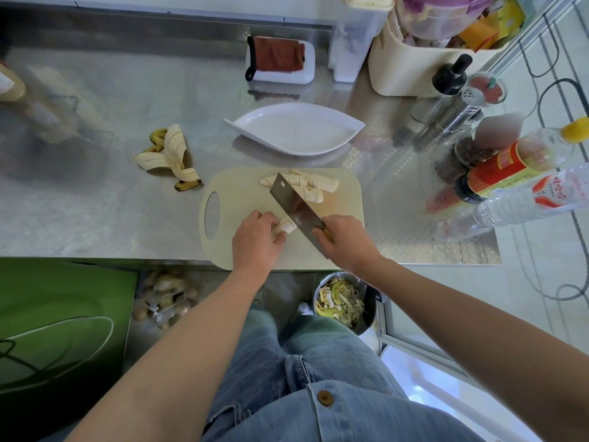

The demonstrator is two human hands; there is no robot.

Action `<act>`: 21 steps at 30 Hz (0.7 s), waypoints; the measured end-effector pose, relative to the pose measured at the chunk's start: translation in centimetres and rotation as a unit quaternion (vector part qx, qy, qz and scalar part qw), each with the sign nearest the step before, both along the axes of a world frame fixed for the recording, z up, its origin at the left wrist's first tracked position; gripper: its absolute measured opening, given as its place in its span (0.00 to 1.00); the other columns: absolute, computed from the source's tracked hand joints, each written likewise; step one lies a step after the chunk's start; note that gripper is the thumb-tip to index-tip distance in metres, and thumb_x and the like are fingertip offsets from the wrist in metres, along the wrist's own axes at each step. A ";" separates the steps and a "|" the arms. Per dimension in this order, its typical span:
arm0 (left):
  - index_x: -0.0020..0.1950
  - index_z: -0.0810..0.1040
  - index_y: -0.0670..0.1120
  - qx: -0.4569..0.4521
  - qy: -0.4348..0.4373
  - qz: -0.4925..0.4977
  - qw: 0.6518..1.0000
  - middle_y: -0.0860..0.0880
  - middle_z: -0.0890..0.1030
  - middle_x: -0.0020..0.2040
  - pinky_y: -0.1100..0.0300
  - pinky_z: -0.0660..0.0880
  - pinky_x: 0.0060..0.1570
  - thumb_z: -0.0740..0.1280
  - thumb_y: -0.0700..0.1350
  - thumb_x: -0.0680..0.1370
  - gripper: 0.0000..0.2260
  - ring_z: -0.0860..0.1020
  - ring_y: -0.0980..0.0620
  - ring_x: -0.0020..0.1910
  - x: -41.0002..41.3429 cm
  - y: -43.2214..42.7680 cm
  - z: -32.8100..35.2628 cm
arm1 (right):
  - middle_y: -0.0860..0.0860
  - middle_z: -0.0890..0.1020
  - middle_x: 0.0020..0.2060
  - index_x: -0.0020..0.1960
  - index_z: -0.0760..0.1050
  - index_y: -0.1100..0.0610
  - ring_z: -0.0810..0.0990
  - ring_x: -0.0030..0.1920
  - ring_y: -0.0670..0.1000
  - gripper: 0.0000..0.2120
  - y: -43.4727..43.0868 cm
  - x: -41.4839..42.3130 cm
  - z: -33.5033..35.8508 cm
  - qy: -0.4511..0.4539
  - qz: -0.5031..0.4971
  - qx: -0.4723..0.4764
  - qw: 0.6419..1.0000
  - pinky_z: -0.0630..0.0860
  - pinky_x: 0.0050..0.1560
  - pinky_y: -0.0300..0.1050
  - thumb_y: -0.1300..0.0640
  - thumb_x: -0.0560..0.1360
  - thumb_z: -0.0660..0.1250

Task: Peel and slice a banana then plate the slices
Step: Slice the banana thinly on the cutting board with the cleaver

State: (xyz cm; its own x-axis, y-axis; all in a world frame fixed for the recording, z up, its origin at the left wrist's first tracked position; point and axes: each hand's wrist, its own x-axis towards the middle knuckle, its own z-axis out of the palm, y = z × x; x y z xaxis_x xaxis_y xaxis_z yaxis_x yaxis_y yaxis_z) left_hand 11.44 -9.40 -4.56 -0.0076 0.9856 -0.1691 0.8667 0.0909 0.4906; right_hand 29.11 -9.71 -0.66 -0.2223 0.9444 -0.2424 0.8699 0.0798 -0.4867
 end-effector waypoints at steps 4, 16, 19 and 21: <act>0.54 0.78 0.46 0.007 0.002 -0.003 1.000 0.47 0.76 0.48 0.55 0.73 0.40 0.69 0.48 0.75 0.10 0.75 0.47 0.43 -0.1 -0.2 0.0 | 0.54 0.73 0.29 0.34 0.67 0.59 0.71 0.31 0.56 0.15 0.1 0.1 0.1 -0.008 0.003 0.008 1.000 0.63 0.32 0.46 0.56 0.78 0.60; 0.52 0.79 0.46 0.006 0.004 -0.007 1.000 0.46 0.77 0.48 0.56 0.72 0.39 0.69 0.47 0.76 0.08 0.75 0.47 0.43 -0.3 -0.1 -0.3 | 0.53 0.74 0.33 0.37 0.68 0.56 0.71 0.35 0.55 0.11 0.4 -0.6 0.1 -0.003 0.024 0.004 1.000 0.63 0.35 0.44 0.55 0.78 0.59; 0.53 0.79 0.46 0.004 0.002 -0.007 1.000 0.46 0.77 0.48 0.54 0.74 0.40 0.69 0.47 0.76 0.08 0.76 0.47 0.43 -0.3 -0.1 -0.2 | 0.55 0.78 0.35 0.41 0.75 0.60 0.74 0.36 0.56 0.13 0.6 -0.6 -0.2 -0.013 0.020 0.004 1.000 0.65 0.35 0.45 0.54 0.78 0.59; 0.53 0.79 0.46 0.003 0.002 -0.007 1.000 0.46 0.77 0.48 0.53 0.75 0.41 0.69 0.47 0.76 0.08 0.76 0.47 0.43 -0.3 -0.1 -0.2 | 0.55 0.78 0.35 0.41 0.76 0.61 0.74 0.36 0.55 0.13 0.6 -0.7 -0.2 -0.014 0.018 0.003 1.000 0.66 0.35 0.45 0.54 0.78 0.59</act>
